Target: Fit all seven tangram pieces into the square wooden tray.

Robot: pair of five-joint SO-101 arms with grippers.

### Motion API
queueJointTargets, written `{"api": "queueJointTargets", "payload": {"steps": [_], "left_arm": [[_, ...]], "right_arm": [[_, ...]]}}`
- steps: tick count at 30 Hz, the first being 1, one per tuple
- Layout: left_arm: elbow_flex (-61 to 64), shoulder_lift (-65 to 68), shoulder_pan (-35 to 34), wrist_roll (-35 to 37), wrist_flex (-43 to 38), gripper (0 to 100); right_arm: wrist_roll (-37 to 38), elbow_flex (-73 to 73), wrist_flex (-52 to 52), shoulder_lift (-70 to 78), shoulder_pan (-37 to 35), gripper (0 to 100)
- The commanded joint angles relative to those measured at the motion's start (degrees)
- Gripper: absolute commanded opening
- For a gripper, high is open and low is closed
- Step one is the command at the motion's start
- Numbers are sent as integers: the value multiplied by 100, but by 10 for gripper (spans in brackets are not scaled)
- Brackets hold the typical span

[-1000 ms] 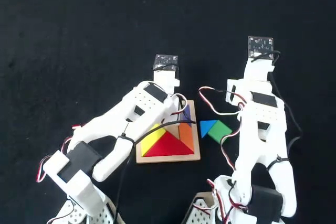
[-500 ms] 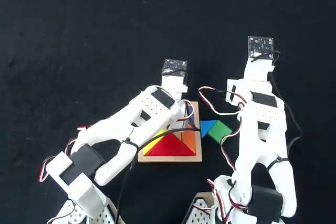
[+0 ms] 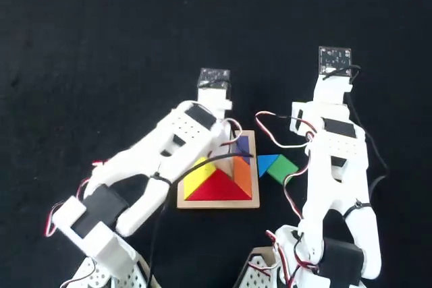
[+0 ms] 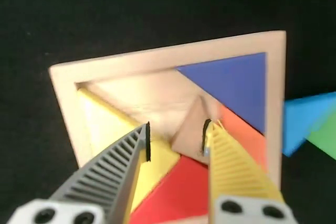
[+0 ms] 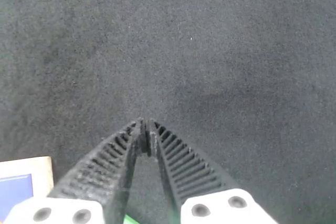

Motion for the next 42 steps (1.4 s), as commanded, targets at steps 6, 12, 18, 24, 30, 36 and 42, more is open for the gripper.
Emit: {"api": "queueJointTargets", "payload": {"steps": [6, 12, 18, 24, 30, 36, 42], "left_arm": [[-611, -765, -488, -791, 607, 188], [-629, 360, -954, -1152, 290, 188], [-734, 879, -646, -1196, 176, 188], [-752, 800, -101, -1160, 176, 188], [-690, 492, 31, -1160, 185, 188], [-444, 44, -277, -1178, 325, 188], [-409, -1037, -435, -1196, 607, 188]], "right_arm": [[-9, -233, -105, 66, -88, 11], [-9, -233, -114, 66, -88, 11], [-9, -233, -114, 66, -88, 11], [-9, -233, -114, 66, -88, 11], [-9, -233, -114, 66, -88, 11], [-9, -233, -114, 66, -88, 11], [-9, -233, -114, 66, -88, 11]]}}
